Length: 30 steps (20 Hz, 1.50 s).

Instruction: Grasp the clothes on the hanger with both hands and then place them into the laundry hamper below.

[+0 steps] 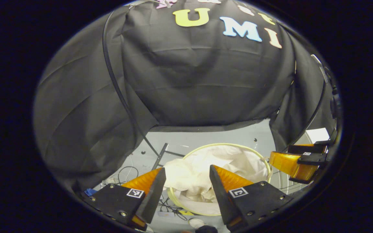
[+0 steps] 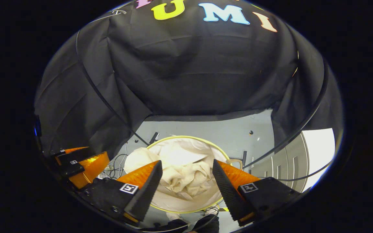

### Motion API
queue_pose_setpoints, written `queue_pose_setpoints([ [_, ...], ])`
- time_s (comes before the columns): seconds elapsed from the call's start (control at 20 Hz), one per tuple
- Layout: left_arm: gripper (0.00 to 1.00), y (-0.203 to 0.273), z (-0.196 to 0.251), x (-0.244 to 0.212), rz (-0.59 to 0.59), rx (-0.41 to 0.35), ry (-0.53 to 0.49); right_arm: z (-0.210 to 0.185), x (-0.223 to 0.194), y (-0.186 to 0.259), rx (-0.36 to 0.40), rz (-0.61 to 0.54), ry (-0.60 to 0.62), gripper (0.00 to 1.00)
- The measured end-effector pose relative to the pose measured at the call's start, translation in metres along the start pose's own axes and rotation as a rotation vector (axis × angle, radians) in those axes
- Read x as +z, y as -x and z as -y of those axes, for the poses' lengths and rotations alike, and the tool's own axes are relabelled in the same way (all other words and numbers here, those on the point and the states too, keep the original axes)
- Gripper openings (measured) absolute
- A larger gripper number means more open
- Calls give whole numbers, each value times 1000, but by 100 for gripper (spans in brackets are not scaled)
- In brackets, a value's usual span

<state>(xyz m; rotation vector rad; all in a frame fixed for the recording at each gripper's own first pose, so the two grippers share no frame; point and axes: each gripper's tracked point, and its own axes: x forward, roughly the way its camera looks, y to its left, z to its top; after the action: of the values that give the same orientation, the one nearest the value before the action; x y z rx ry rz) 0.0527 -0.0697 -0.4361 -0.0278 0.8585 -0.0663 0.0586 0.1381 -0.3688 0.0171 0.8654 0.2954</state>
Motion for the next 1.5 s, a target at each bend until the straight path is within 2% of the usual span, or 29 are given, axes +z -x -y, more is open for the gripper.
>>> queue_pose_setpoints([
  [0.1, 82, 1, -4, 4, 11, 17, -3, 1, 2, 3, -9, 9, 6, 99],
  [0.2, 95, 6, -5, 5, 17, 22, -12, 2, 4, 8, -21, 24, 8, 98],
  [0.35, 96, 18, -2, 16, 37, 7, -18, 4, 11, 24, -39, 58, 4, 98],
  [0.6, 95, 61, -5, 60, 131, -20, -35, 8, 43, 75, -65, 176, -26, 98],
  [1.05, 95, 179, -1, 135, 338, -48, -11, 37, 92, 186, -86, 382, -37, 98],
  [1.5, 95, 311, 4, 170, 521, -71, 2, 71, 84, 300, -176, 563, -30, 98],
])
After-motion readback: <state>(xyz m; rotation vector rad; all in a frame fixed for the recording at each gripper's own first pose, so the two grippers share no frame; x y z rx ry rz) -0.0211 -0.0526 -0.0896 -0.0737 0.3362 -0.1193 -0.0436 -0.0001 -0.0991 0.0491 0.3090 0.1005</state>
